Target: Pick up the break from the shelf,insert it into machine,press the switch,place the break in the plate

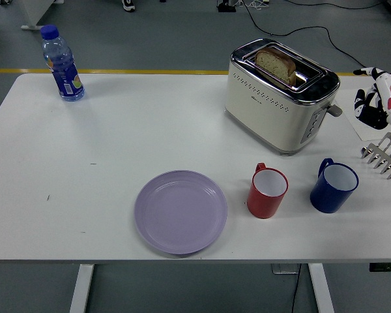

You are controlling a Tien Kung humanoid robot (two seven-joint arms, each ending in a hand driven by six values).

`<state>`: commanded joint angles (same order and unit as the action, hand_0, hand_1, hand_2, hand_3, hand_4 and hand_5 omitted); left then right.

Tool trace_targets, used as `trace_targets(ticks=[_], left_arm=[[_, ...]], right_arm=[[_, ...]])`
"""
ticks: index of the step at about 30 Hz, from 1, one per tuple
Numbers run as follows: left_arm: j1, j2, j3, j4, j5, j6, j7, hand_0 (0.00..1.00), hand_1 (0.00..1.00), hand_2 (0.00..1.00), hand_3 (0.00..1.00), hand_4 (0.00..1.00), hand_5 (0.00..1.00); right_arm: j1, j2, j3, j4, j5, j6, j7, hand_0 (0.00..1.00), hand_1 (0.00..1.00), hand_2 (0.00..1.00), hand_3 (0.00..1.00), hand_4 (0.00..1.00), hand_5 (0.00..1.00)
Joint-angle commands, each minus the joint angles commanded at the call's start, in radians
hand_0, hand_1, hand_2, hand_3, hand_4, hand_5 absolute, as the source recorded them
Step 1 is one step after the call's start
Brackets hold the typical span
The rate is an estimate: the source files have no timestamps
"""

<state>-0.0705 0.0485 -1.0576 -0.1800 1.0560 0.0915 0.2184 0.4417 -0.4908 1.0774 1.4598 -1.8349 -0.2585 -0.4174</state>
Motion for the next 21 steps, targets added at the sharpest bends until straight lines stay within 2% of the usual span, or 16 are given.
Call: trace_targets(ticks=[11, 21], left_arm=[[0.001, -0.001, 0.003, 0.000, 0.002, -0.002, 0.002, 0.690, 0.719, 0.726, 0.571, 0.319, 0.909], [-0.002, -0.001, 0.006, 0.000, 0.000, -0.003, 0.002, 0.690, 0.718, 0.725, 0.570, 0.319, 0.914]], right_arm=[[-0.025, 0.030, -0.039, -0.107, -0.011, -0.015, 0.014, 0.233, 0.002, 0.127, 0.756, 0.435, 0.002], [0.000, 0.052, -0.053, -0.146, -0.019, -0.018, 0.017, 0.223, 0.002, 0.129, 0.756, 0.431, 0.002]])
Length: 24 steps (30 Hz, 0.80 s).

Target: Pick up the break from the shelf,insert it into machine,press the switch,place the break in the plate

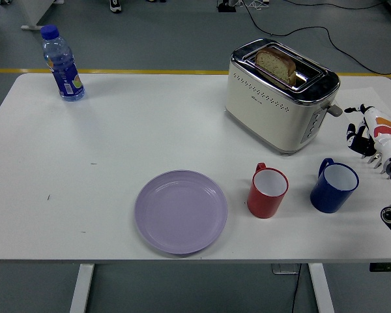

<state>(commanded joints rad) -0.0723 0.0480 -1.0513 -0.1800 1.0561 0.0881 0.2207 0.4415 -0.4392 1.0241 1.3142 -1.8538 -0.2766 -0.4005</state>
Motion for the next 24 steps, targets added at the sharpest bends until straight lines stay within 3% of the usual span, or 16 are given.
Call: trace_targets(ticks=[14, 24], left_arm=[[-0.002, 0.000, 0.004, 0.000, 0.000, 0.000, 0.000, 0.689, 0.717, 0.726, 0.571, 0.318, 0.914], [-0.004, 0.000, 0.004, 0.000, 0.001, -0.001, 0.001, 0.689, 0.717, 0.726, 0.571, 0.317, 0.915]], right_arm=[[0.025, 0.027, 0.000, -0.042, -0.010, -0.002, -0.002, 0.224, 0.002, 0.129, 0.746, 0.432, 0.002], [0.029, 0.032, -0.010, -0.035, -0.014, -0.001, -0.006, 0.224, 0.002, 0.129, 0.740, 0.431, 0.002]])
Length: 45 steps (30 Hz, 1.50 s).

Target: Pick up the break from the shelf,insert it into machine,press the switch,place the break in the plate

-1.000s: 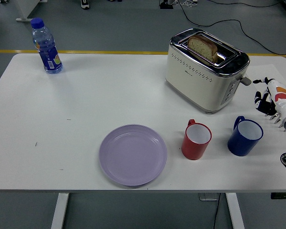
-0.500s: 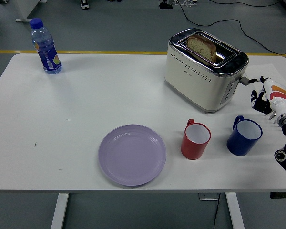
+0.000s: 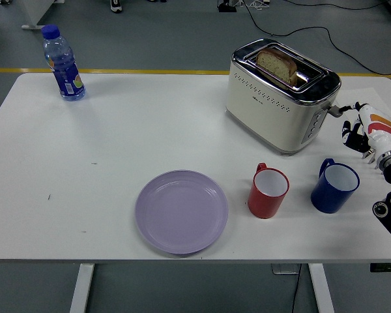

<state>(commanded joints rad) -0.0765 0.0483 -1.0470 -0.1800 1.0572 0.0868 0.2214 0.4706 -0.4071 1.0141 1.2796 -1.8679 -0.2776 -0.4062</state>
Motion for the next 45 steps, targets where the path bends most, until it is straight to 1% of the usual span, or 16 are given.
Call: trace_targets(ticks=[8, 28, 45], left_arm=[[0.001, 0.000, -0.001, 0.000, 0.003, -0.001, 0.001, 0.689, 0.717, 0.726, 0.571, 0.317, 0.916], [0.000, -0.001, 0.004, 0.000, 0.001, 0.000, 0.002, 0.689, 0.717, 0.725, 0.570, 0.316, 0.917], [-0.001, -0.002, 0.012, 0.000, -0.004, -0.003, 0.003, 0.688, 0.717, 0.725, 0.570, 0.315, 0.915]], right_arm=[[0.003, 0.009, -0.013, 0.002, -0.005, 0.002, -0.003, 0.223, 0.002, 0.128, 0.736, 0.430, 0.002], [0.000, 0.032, -0.024, -0.044, -0.001, -0.003, -0.001, 0.223, 0.002, 0.128, 0.729, 0.430, 0.002], [0.015, 0.060, -0.040, -0.105, 0.007, -0.008, 0.005, 0.223, 0.002, 0.129, 0.722, 0.431, 0.002]])
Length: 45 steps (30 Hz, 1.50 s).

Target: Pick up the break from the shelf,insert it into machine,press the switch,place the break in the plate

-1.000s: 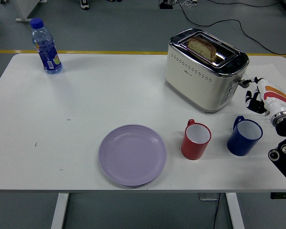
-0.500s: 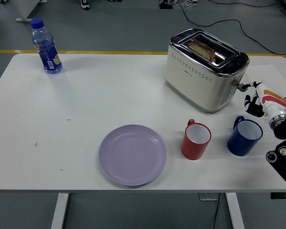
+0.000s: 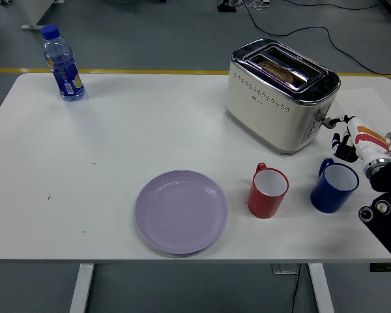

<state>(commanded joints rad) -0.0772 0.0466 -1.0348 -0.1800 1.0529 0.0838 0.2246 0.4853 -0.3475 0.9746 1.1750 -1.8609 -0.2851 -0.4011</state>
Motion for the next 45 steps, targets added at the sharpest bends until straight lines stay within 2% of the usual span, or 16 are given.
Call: trace_targets(ticks=[27, 45], left_arm=[[-0.002, 0.001, 0.004, 0.000, 0.001, -0.002, 0.004, 0.687, 0.717, 0.724, 0.571, 0.314, 0.911], [-0.002, 0.001, 0.004, 0.000, 0.004, -0.003, 0.005, 0.687, 0.716, 0.724, 0.570, 0.314, 0.910]], right_arm=[[0.019, 0.012, -0.015, -0.049, -0.004, 0.016, -0.009, 0.221, 0.002, 0.127, 0.711, 0.425, 0.002], [-0.001, -0.018, 0.074, -0.020, -0.047, 0.019, -0.033, 0.221, 0.002, 0.127, 0.699, 0.425, 0.002]])
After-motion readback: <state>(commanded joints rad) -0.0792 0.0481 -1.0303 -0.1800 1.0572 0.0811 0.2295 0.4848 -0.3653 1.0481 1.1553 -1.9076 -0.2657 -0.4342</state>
